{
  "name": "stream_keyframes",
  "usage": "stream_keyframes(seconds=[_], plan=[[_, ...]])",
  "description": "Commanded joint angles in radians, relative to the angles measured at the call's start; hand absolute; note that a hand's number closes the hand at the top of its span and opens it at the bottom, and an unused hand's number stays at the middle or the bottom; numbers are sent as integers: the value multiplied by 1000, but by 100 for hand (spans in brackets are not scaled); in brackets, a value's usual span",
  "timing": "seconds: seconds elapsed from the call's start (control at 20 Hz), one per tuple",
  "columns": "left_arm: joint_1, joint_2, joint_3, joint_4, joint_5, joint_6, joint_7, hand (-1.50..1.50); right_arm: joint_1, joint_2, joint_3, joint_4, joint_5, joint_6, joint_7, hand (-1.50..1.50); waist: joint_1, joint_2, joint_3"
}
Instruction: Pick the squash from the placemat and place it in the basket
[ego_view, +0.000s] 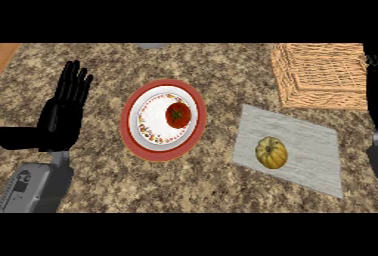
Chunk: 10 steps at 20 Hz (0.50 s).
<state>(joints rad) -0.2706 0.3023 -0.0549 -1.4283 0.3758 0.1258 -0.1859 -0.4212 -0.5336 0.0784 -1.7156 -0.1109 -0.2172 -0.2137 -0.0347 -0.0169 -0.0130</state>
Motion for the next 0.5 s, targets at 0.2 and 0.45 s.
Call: stream_keyframes(seconds=[0.2,0.45], plan=[[-12,102,-40,89,-90,26,181,0,-112,-70,132,270,-42,247,252,150,115,51,12],[15,96,-90,121,-92,-16,233,0,-102,-162,510,245,228,510,217,-150,148,48,8]])
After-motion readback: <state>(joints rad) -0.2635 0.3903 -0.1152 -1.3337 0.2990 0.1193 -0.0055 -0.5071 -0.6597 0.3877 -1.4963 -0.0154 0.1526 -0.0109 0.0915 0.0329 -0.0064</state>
